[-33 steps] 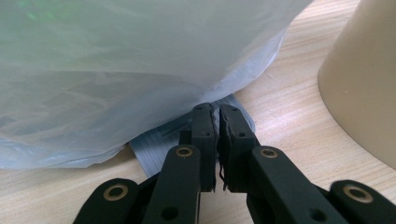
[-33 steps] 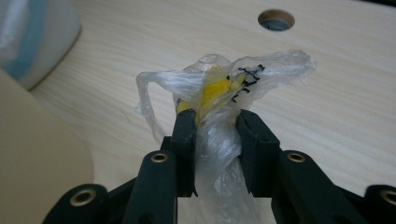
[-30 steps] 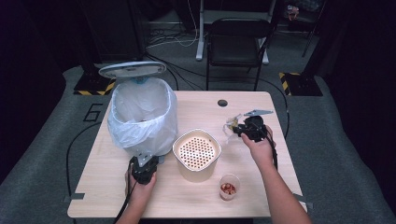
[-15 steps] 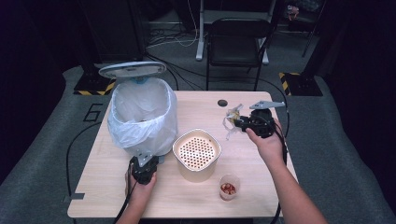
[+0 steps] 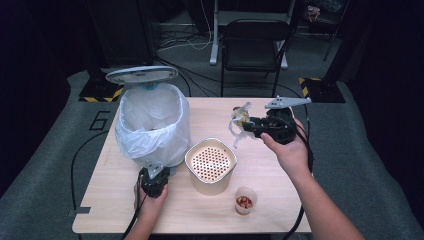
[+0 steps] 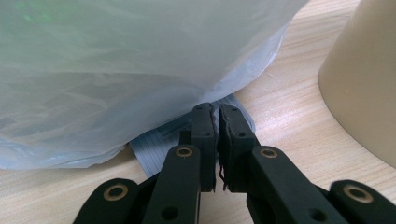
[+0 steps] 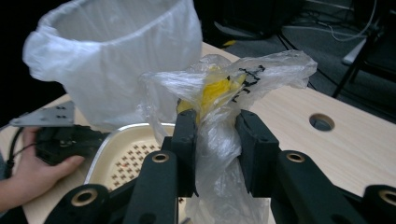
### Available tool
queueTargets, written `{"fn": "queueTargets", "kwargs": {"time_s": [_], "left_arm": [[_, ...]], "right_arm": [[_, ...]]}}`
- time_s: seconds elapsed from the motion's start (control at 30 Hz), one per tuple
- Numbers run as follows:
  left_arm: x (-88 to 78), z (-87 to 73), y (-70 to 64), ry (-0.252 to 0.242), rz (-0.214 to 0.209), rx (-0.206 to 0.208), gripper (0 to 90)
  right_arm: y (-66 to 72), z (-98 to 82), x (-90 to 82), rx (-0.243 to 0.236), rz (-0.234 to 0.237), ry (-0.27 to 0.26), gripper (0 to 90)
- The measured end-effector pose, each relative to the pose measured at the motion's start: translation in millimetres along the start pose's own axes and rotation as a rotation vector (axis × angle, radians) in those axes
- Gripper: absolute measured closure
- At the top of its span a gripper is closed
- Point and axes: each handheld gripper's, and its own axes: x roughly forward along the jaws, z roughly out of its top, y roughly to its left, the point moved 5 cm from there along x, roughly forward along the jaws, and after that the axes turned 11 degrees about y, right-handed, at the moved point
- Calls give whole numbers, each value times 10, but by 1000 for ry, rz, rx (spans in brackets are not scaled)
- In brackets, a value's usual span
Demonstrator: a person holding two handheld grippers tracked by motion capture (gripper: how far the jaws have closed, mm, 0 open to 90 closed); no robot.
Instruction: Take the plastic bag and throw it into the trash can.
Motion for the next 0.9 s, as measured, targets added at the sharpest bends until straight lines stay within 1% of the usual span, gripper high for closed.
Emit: {"fn": "queueTargets", "kwargs": {"time_s": [0.07, 0.17, 0.2, 0.27, 0.3, 0.33, 0.4, 0.5, 0.53, 0.67, 0.73, 0.87, 0.9], "left_arm": [[0, 0, 0, 0, 0, -1, 851], [0, 0, 1, 1, 0, 0, 851], [0, -1, 1, 1, 0, 0, 851], [5, 0, -19, -5, -11, -18, 851], [7, 1, -18, -7, -10, -21, 851], [4, -1, -11, -2, -9, -13, 851], [8, 2, -19, -8, -11, -22, 851], [6, 1, -17, -6, -8, -19, 851], [-1, 4, 5, -4, 10, 3, 851], [-2, 4, 4, -3, 8, 5, 851], [0, 4, 4, -6, 10, 6, 851], [-7, 3, 2, 5, 16, 14, 851], [-7, 3, 1, 4, 17, 15, 851]], "right_arm": [[87, 80, -30, -22, 16, -15, 699], [187, 180, -32, -37, 43, -24, 699], [232, 228, -18, -45, 53, -23, 699], [288, 297, 9, -60, 63, -22, 699], [319, 338, 29, -68, 68, -24, 699], [357, 387, 56, -78, 73, -23, 700], [422, 463, 102, -86, 82, -21, 700], [515, 559, 165, -96, 96, -21, 700], [548, 591, 187, -101, 105, -26, 701], [684, 692, 270, -123, 132, -43, 702], [762, 732, 310, -125, 142, -51, 703], [908, 800, 395, -140, 166, -83, 703], [953, 814, 422, -145, 183, -90, 703]]}}
